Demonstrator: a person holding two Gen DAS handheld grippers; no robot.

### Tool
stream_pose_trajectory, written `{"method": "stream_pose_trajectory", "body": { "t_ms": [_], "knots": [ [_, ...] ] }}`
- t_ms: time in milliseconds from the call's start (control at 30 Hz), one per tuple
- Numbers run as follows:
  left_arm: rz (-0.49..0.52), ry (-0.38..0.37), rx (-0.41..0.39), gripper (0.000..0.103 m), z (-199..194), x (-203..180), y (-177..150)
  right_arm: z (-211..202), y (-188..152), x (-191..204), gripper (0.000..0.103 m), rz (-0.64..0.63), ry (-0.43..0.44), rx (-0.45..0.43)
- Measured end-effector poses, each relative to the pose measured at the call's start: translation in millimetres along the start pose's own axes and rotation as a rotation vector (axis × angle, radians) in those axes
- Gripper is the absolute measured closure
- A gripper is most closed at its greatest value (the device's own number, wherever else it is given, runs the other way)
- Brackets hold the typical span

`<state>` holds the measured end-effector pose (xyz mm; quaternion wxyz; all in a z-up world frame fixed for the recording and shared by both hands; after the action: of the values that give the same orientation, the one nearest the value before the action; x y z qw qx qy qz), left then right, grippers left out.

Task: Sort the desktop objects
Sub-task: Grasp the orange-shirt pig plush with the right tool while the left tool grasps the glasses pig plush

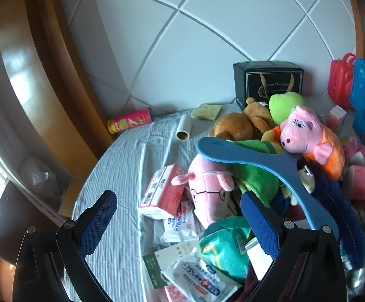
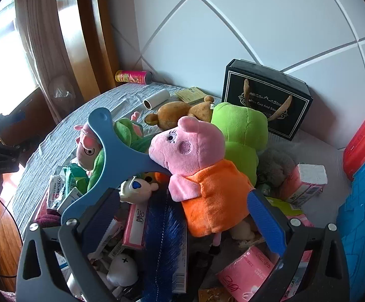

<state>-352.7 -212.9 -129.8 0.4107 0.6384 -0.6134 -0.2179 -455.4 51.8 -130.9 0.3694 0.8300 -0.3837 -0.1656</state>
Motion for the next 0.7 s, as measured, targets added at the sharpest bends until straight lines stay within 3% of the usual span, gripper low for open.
{"method": "stream_pose_trajectory", "body": {
  "t_ms": [267,433,700],
  "knots": [
    [0.005,-0.094,0.107,0.003,67,-9,-15,73,-9,-19,0.0,-0.087,-0.032,0.155],
    [0.033,-0.118,0.169,0.003,100,-19,-23,109,-14,-28,0.0,-0.118,-0.008,0.256],
    [0.096,-0.147,0.223,0.003,147,-36,-21,147,-10,-34,0.0,-0.141,0.006,0.304]
  ]
}}
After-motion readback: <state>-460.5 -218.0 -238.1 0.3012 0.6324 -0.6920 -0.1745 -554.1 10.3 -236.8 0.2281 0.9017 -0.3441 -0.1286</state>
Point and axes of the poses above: each gripper's, at about its wrist camera, not at the fingertips, and z roughly the way its jaws point, x to its left, y to its top, the point moved 3 cm from there along z, roughly the way its jaws point, and after that the axes turned 8 degrees about -x, right-handed, at the moved point
